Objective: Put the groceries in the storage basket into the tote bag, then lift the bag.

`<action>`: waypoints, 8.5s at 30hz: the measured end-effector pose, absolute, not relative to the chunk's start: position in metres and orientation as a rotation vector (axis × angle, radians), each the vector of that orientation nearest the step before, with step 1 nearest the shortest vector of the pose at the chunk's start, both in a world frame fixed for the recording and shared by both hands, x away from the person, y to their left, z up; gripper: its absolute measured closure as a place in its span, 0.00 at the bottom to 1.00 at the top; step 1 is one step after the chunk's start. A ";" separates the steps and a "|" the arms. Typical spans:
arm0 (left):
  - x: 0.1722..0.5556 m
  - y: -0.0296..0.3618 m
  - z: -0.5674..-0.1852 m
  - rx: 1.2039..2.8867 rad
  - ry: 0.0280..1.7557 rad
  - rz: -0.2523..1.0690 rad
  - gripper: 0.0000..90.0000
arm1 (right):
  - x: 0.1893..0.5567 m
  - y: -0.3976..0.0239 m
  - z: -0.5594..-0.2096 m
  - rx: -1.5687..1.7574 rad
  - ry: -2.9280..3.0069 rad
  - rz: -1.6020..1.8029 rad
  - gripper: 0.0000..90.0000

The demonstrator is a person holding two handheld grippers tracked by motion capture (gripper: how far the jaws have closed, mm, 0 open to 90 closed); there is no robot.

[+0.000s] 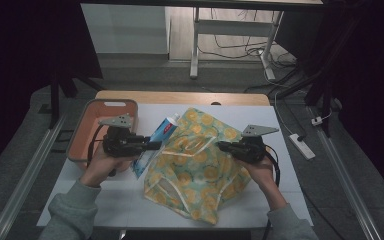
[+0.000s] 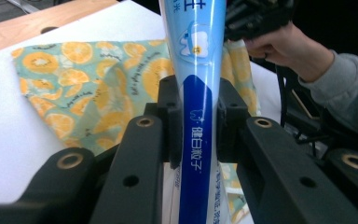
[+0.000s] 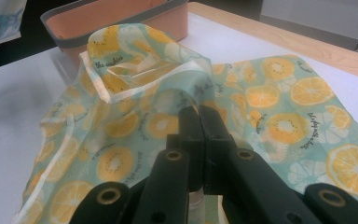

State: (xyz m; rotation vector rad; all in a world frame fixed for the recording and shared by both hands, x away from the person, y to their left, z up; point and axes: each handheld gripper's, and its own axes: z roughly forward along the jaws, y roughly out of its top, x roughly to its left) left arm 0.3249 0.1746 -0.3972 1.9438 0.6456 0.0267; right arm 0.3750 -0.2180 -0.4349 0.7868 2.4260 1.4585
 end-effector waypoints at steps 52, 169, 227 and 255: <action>0.331 0.045 -0.457 2.265 0.747 0.007 0.83 | 0.357 -0.205 -0.420 0.749 2.292 1.584 0.99; 0.342 0.118 -0.470 2.289 0.871 0.255 0.98 | 0.286 -0.238 -0.430 0.879 2.295 1.385 0.34; 0.307 0.183 -0.413 1.949 0.818 0.171 0.99 | 0.244 -0.250 -0.399 0.791 2.131 1.276 1.00; 0.341 0.184 -0.327 1.801 0.770 0.331 0.99 | 0.364 -0.278 -0.291 0.890 1.885 1.387 1.00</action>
